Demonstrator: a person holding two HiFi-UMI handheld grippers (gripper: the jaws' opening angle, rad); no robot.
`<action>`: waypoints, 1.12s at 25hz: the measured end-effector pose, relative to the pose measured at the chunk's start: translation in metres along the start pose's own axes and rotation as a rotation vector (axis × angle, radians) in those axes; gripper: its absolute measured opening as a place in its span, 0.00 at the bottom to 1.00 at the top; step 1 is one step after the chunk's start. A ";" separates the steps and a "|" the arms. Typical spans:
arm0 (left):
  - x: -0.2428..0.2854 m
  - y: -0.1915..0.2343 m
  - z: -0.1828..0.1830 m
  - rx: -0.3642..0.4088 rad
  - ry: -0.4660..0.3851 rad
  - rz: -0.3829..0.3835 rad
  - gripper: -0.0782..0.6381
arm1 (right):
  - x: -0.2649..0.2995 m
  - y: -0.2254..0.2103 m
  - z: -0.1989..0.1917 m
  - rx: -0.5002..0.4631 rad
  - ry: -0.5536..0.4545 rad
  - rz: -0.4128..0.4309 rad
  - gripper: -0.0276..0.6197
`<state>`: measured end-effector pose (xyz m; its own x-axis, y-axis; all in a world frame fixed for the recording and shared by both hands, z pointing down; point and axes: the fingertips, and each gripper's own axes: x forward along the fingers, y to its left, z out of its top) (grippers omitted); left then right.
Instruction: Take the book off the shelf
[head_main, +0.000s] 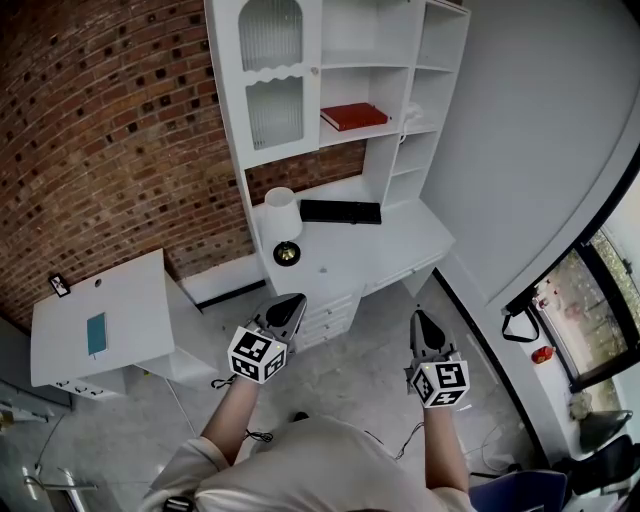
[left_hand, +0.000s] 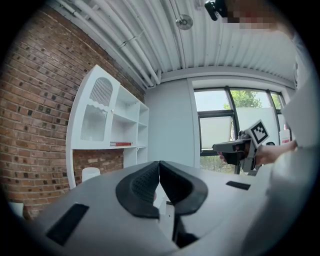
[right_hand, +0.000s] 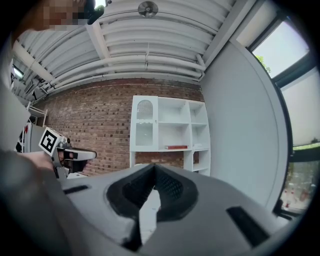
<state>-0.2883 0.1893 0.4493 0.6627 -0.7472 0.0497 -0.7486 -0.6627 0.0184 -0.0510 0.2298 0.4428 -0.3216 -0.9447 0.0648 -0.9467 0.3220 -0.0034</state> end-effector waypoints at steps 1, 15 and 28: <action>0.000 0.000 -0.001 -0.002 0.000 -0.003 0.10 | 0.000 0.001 -0.001 0.001 0.002 -0.001 0.05; 0.002 0.027 -0.004 -0.028 -0.030 -0.001 0.19 | 0.018 0.016 -0.012 -0.019 0.034 -0.021 0.05; 0.000 0.056 -0.015 -0.024 -0.024 -0.051 0.44 | 0.034 0.030 -0.023 -0.023 0.072 -0.085 0.05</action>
<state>-0.3310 0.1530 0.4654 0.7002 -0.7135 0.0243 -0.7138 -0.6989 0.0442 -0.0905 0.2085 0.4678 -0.2368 -0.9621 0.1353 -0.9697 0.2427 0.0285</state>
